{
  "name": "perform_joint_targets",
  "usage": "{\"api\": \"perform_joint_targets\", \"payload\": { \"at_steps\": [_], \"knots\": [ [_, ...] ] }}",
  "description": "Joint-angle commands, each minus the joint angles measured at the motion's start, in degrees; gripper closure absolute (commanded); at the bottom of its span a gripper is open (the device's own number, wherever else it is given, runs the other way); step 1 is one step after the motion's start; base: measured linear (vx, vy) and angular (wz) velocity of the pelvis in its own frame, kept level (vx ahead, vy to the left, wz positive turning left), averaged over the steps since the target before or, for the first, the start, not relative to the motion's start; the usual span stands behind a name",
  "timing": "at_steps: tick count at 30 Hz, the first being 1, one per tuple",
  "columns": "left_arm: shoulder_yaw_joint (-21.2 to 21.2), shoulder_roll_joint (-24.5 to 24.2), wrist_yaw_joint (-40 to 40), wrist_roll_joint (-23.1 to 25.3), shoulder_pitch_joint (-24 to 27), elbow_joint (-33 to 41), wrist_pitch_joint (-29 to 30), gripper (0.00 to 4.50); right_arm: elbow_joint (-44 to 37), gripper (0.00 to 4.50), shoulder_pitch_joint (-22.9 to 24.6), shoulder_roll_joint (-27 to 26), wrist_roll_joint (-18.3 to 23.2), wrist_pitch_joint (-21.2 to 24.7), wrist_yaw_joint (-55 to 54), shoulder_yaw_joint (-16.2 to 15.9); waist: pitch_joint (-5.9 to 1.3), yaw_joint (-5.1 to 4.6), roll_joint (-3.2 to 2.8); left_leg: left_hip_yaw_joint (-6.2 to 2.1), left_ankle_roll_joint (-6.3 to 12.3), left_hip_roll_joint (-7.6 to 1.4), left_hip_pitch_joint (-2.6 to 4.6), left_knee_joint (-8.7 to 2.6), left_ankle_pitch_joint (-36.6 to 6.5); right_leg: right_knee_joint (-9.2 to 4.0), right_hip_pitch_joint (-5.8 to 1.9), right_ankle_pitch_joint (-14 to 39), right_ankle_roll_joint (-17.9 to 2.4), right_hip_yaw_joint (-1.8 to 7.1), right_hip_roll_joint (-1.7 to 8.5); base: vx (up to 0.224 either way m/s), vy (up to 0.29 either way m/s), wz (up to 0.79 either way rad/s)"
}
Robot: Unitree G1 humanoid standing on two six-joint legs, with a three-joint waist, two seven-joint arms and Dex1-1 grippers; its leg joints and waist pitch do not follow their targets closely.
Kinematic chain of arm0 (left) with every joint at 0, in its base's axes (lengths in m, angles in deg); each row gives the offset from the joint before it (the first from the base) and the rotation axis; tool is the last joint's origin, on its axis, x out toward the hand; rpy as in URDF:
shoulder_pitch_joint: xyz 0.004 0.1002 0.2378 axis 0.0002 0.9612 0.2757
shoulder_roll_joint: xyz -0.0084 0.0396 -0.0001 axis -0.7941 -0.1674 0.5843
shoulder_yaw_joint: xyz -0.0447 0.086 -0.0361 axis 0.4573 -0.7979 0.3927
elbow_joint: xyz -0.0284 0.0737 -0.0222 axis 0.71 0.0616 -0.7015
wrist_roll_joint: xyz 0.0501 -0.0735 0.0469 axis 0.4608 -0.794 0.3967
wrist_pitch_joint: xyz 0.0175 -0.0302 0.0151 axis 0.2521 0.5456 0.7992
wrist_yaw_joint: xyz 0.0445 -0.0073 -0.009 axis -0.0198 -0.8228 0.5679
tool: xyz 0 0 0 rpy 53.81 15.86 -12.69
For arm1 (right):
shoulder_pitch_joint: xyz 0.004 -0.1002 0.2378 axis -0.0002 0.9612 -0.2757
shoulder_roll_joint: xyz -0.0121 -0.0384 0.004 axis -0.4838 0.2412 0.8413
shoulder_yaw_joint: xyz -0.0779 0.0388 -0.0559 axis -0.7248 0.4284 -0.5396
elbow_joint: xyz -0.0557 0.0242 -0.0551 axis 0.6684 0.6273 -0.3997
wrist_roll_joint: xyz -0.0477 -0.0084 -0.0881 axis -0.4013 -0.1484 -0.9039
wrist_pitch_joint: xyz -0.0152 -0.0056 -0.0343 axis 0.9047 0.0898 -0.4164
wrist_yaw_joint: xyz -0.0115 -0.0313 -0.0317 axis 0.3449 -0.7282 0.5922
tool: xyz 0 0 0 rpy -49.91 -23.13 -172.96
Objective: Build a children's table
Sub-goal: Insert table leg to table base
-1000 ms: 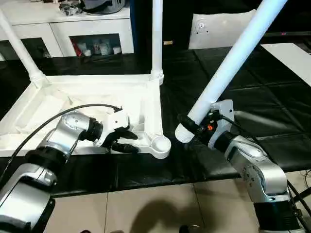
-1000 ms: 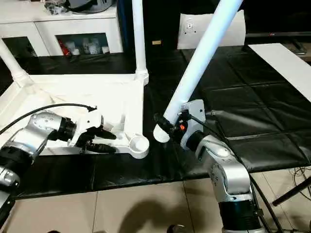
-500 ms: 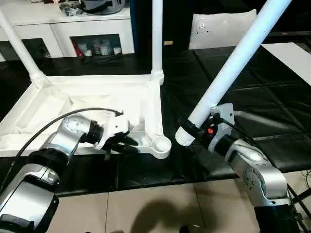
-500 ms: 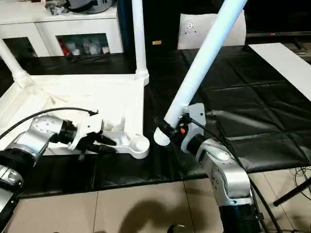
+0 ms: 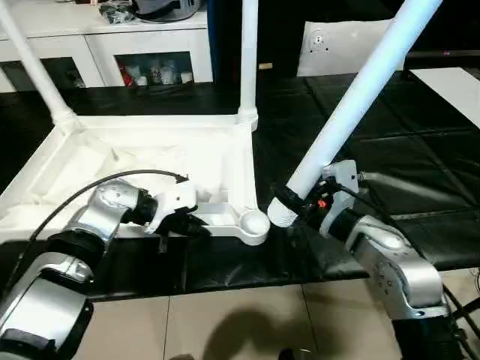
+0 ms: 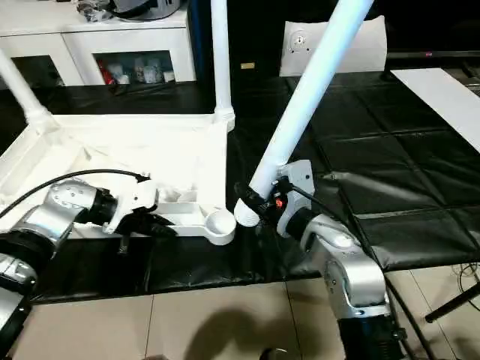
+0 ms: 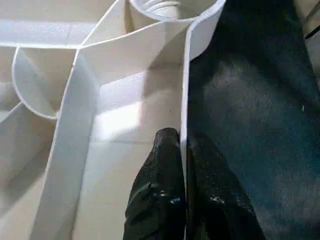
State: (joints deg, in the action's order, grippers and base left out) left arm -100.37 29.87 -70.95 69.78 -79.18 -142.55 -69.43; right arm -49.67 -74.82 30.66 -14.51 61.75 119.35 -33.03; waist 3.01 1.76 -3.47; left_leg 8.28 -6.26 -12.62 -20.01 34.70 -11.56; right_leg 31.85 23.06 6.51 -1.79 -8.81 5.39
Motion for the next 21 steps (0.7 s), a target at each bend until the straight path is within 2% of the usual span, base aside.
{"api": "perform_joint_targets", "payload": {
  "at_steps": [1, 3, 4, 7, 9, 11, 13, 14, 16, 21],
  "knots": [
    [1.88, 0.93, 2.62, -1.45, 0.45, 1.62, 4.29, 4.5, -1.71, 2.61, -2.48, 0.38, 0.0, -0.12, 0.93, -1.0, -4.38, 0.2, -0.46, 0.53, 2.49, 0.46, -0.13, -4.08, -13.13, -4.38, -3.97, 27.03, -3.82, 2.06, 2.79, 0.0, 0.0, 0.0],
    [3.54, 2.79, 5.93, -3.2, 1.76, 4.5, 8.97, 4.5, -0.9, 2.61, -4.83, 0.33, 0.22, 0.42, 1.02, -0.78, -4.33, 0.15, -0.25, 0.57, 2.62, 0.45, -0.15, -4.02, -13.02, -4.34, -3.98, 27.35, -4.15, 2.0, 2.8, 0.0, 0.0, 0.0],
    [3.9, 3.35, 6.66, -3.71, 2.2, 5.56, 9.89, 4.5, -0.42, 2.61, -5.34, 0.39, 0.2, 0.45, 1.12, -0.71, -4.32, 0.21, -0.28, 0.67, 2.85, 0.54, 0.05, -3.88, -12.72, -4.56, -3.73, 27.9, -4.06, 1.95, 2.73, 0.0, 0.0, 0.0],
    [4.15, 3.93, 7.41, -3.93, 2.81, 6.99, 10.92, 4.5, 0.17, 2.61, -5.77, 0.51, 0.14, 0.38, 1.37, -0.67, -4.48, 0.32, -0.16, 0.63, 3.14, 0.44, -0.13, -3.92, -11.95, -4.35, -3.82, 27.09, -3.92, 2.06, 2.66, 0.0, 0.0, 0.0],
    [3.22, 4.51, 9.71, -1.85, 4.69, 10.02, 9.95, 4.5, 2.91, 2.61, -6.96, 0.87, -0.59, -0.64, 2.21, -1.17, -4.51, 0.38, 0.42, 0.63, 3.39, 0.4, -0.3, -4.0, -11.47, -4.29, -3.86, 26.55, -3.85, 2.13, 2.71, 0.0, 0.0, 0.0],
    [3.11, 4.68, 9.94, -1.45, 5.51, 11.15, 9.04, 4.5, 4.17, 2.61, -7.38, 1.11, -1.43, -1.37, 2.68, -1.84, -4.47, 0.38, 0.14, 0.67, 3.36, 0.34, -0.15, -3.95, -11.55, -4.32, -3.66, 26.99, -3.89, 2.12, 2.8, 0.0, 0.0, 0.0],
    [2.86, 4.6, 10.17, -0.71, 7.22, 14.16, 8.36, 4.5, 5.4, 2.61, -7.8, 1.42, -1.87, -1.72, 3.69, -2.72, -4.45, 0.34, 0.37, 0.69, 3.35, 0.4, -0.26, -3.94, -11.44, -4.33, -3.78, 27.72, -3.39, 2.11, 2.83, 0.0, 0.0, 0.0],
    [2.72, 4.48, 10.43, -0.36, 8.0, 15.18, 7.66, 4.5, 5.76, 2.61, -7.95, 1.85, -2.16, -1.23, 4.21, -3.35, -4.42, 0.34, 0.24, 0.71, 3.47, 0.38, -0.21, -3.95, -11.44, -4.36, -3.7, 27.78, -3.37, 2.13, 2.8, 0.0, 0.0, 0.0],
    [2.59, 4.21, 11.05, -0.21, 9.35, 17.25, 7.7, 4.5, 6.17, 2.61, -8.1, 2.66, -2.52, -0.07, 5.03, -4.37, -4.47, 0.43, 0.82, 0.76, 3.68, 0.27, -0.24, -3.96, -10.75, -4.14, -3.65, 27.45, -3.24, 2.27, 2.82, 0.0, 0.0, 0.0],
    [2.4, 3.43, 10.99, -0.04, 10.03, 18.91, 8.71, 4.5, 8.4, 2.61, -8.82, 3.61, -3.08, 1.74, 6.57, -5.76, -4.48, 0.45, 0.64, 0.83, 3.91, 0.32, -0.41, -3.96, -9.72, -3.96, -3.66, 26.44, -3.48, 2.44, 2.75, 0.0, 0.0, 0.0]
  ]
}}
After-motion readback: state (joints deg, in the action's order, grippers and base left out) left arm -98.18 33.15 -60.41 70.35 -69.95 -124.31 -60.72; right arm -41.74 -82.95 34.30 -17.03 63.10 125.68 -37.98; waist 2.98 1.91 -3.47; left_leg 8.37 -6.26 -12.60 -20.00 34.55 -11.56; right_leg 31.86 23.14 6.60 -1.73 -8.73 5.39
